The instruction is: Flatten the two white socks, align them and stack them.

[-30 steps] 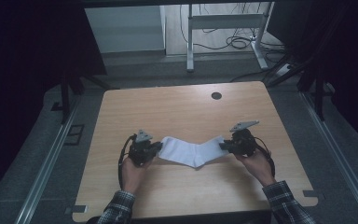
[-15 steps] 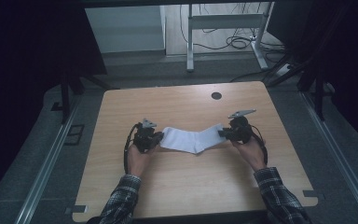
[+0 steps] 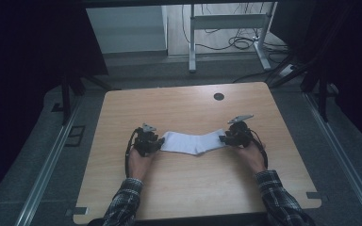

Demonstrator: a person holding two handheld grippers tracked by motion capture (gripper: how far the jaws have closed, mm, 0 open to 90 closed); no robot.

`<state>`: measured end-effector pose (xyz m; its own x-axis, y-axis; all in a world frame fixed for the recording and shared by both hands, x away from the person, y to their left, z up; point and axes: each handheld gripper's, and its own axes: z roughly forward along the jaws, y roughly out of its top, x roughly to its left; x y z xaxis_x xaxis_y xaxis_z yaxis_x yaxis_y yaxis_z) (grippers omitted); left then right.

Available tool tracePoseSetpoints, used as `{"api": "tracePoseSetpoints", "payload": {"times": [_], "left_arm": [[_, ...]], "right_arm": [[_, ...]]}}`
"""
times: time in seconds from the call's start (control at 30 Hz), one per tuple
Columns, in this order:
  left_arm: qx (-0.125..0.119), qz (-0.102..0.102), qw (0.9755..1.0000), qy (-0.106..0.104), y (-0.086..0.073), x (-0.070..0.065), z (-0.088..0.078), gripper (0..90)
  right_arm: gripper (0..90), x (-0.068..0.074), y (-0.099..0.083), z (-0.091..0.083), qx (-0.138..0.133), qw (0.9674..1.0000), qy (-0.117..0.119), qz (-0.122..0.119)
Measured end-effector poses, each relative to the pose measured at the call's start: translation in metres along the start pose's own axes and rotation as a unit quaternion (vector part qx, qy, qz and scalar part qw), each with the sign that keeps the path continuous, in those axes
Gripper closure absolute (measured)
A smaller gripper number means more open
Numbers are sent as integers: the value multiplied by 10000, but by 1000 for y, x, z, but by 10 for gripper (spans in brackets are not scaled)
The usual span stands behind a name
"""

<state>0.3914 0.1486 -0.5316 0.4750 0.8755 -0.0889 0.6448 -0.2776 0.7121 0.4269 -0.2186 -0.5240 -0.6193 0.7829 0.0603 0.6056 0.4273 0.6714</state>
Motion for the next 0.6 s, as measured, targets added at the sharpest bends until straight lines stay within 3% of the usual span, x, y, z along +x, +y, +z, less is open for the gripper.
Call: {"api": "tracePoseSetpoints", "payload": {"times": [0.2, 0.4, 0.6], "left_arm": [[-72, 26, 10000, 3, 3, 2, -8, 510], [-220, 34, 9997, -100, 2, 2, -16, 377], [-226, 168, 9994, -183, 1, -2, -22, 310]], "right_arm": [[421, 1, 1, -3, -133, 9999, 29, -3], [366, 4, 3, -9, -212, 9997, 146, -5], [325, 6, 5, -15, -242, 9995, 207, -20]]}}
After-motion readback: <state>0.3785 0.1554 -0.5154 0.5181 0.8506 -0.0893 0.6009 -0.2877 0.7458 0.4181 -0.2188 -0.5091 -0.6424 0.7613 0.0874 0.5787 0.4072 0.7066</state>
